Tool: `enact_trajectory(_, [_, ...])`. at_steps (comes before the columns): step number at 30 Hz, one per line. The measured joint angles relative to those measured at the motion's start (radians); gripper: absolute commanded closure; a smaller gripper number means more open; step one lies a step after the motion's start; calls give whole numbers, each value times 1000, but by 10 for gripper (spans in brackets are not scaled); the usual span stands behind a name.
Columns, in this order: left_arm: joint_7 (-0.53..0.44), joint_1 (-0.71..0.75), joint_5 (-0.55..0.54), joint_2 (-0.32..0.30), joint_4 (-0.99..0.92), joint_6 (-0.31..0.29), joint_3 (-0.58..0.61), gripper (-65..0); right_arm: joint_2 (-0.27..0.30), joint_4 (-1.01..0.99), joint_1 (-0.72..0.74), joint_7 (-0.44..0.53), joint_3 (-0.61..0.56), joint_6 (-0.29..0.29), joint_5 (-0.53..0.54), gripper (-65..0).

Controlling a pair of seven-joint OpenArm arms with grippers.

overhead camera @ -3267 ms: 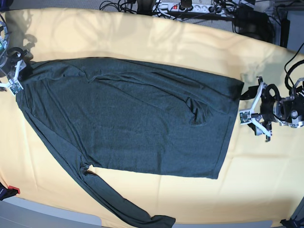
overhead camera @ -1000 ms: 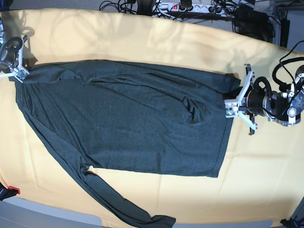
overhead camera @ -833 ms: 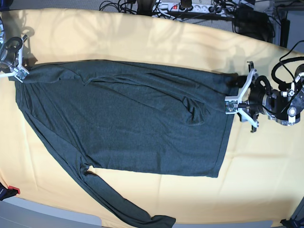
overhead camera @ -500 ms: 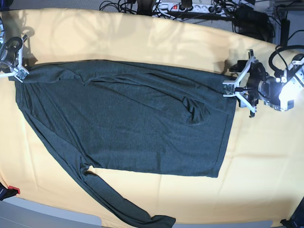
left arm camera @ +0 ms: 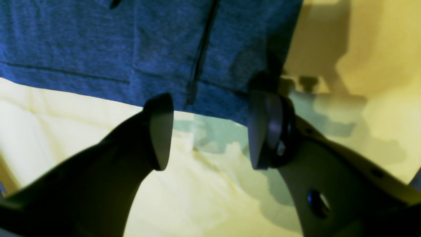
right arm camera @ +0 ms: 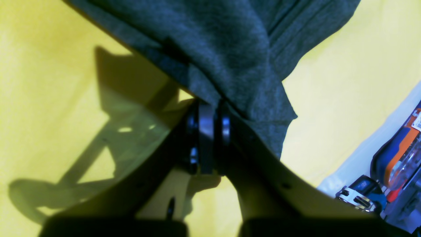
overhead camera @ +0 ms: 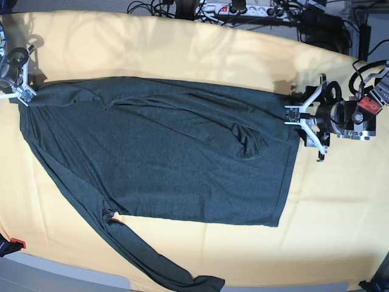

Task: Fold the T-shirt properly
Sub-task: 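Drag the held shirt edge with the left gripper toward the right gripper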

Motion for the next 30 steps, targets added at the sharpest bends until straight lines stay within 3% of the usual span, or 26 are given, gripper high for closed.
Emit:
enact_trajectory(5, [-3, 0, -8, -47, 0, 0, 0, -360, 0, 0, 0, 0, 0, 0, 0, 0])
enact_trajectory(11, [-5, -1, -18, -52, 0, 0, 32, -360, 0, 0, 0, 0, 0, -13, 3, 0])
enact_trajectory(20, [-151, -1, 201, -55, 0, -2, 132, -360, 0, 0, 0, -5, 0, -27, 3, 0])
enact_trajectory(30, [-148, -6, 221, -26, 0, -11, 132, -360, 0, 0, 0, -8, 0, -27, 5, 0])
